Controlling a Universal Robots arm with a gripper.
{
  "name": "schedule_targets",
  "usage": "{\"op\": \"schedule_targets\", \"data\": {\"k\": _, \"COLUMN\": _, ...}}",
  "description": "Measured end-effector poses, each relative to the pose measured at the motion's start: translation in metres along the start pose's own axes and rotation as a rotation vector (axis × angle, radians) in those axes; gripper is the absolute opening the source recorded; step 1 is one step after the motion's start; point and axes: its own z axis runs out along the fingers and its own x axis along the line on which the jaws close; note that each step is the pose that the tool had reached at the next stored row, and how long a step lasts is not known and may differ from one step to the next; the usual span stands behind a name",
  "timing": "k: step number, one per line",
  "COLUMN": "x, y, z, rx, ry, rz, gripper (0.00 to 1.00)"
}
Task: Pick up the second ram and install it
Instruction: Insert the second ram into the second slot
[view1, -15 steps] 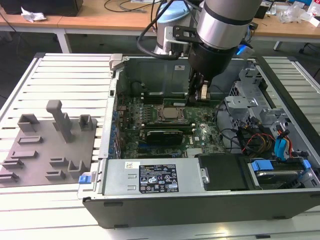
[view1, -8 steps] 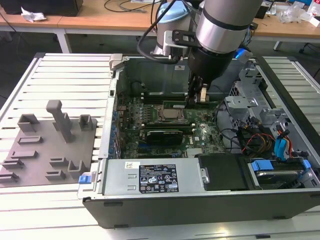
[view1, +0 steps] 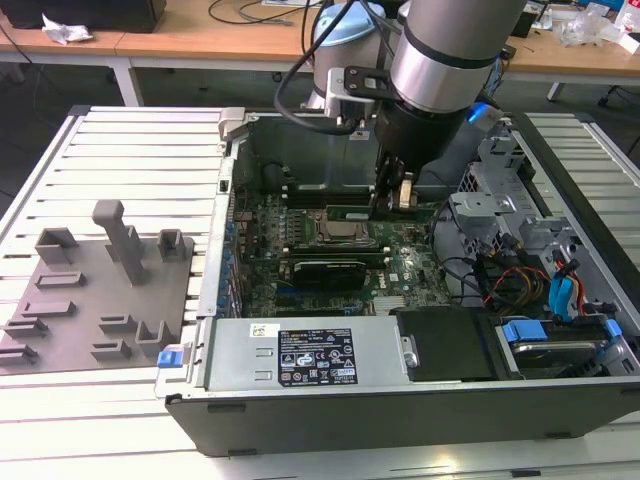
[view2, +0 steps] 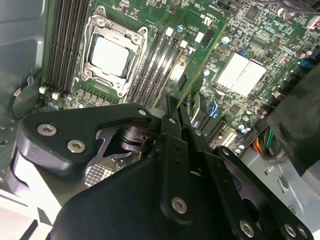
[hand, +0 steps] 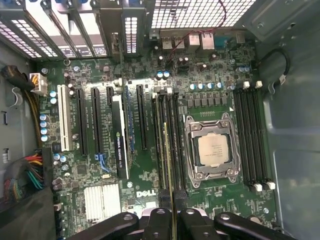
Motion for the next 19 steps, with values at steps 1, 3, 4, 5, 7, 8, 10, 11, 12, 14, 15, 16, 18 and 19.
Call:
{"op": "schedule_targets", "data": {"k": 1, "x": 0.0001, "y": 0.0000, "z": 0.0004, "rx": 0.0000, "ry": 0.0000, "rz": 0.000, "gripper": 0.14}}
{"op": "schedule_targets", "data": {"k": 3, "x": 0.0002, "y": -0.0002, "z": 0.0023, "rx": 0.0000, "ry": 0.0001, "rz": 0.000, "gripper": 0.14}}
{"op": "schedule_targets", "data": {"k": 4, "x": 0.0003, "y": -0.0002, "z": 0.0031, "rx": 0.0000, "ry": 0.0000, "rz": 0.000, "gripper": 0.14}}
{"op": "schedule_targets", "data": {"k": 5, "x": -0.0003, "y": -0.0002, "z": 0.0037, "rx": 0.0001, "ry": -0.0001, "rz": 0.000, "gripper": 0.14}}
{"op": "schedule_targets", "data": {"k": 7, "x": -0.0066, "y": 0.0004, "z": 0.0050, "rx": 0.0000, "ry": 0.0000, "rz": 0.000, "gripper": 0.14}}
{"op": "schedule_targets", "data": {"k": 8, "x": -0.0104, "y": 0.0007, "z": 0.0059, "rx": 0.0000, "ry": -0.0001, "rz": 0.000, "gripper": 0.14}}
{"op": "schedule_targets", "data": {"k": 10, "x": -0.0127, "y": 0.0010, "z": 0.0072, "rx": -0.0002, "ry": 0.0001, "rz": -0.001, "gripper": 0.14}}
{"op": "schedule_targets", "data": {"k": 11, "x": -0.0135, "y": 0.0013, "z": 0.0081, "rx": -0.0002, "ry": 0.0002, "rz": -0.002, "gripper": 0.14}}
{"op": "schedule_targets", "data": {"k": 12, "x": -0.0145, "y": 0.0021, "z": 0.0097, "rx": -0.0003, "ry": 0.0024, "rz": -0.004, "gripper": 0.14}}
{"op": "schedule_targets", "data": {"k": 14, "x": -0.0151, "y": 0.0025, "z": 0.0104, "rx": 0.0005, "ry": 0.0329, "rz": -0.020, "gripper": 0.14}}
{"op": "schedule_targets", "data": {"k": 15, "x": -0.0152, "y": 0.0024, "z": 0.0105, "rx": 0.0004, "ry": 0.0422, "rz": -0.028, "gripper": 0.14}}
{"op": "schedule_targets", "data": {"k": 16, "x": -0.0151, "y": 0.0025, "z": 0.0106, "rx": -0.0001, "ry": 0.0431, "rz": -0.035, "gripper": 0.14}}
{"op": "schedule_targets", "data": {"k": 18, "x": -0.0150, "y": 0.0028, "z": 0.0119, "rx": -0.0003, "ry": 0.0431, "rz": -0.036, "gripper": 0.14}}
{"op": "schedule_targets", "data": {"k": 19, "x": -0.0149, "y": 0.0029, "z": 0.0127, "rx": -0.0003, "ry": 0.0431, "rz": -0.036, "gripper": 0.14}}
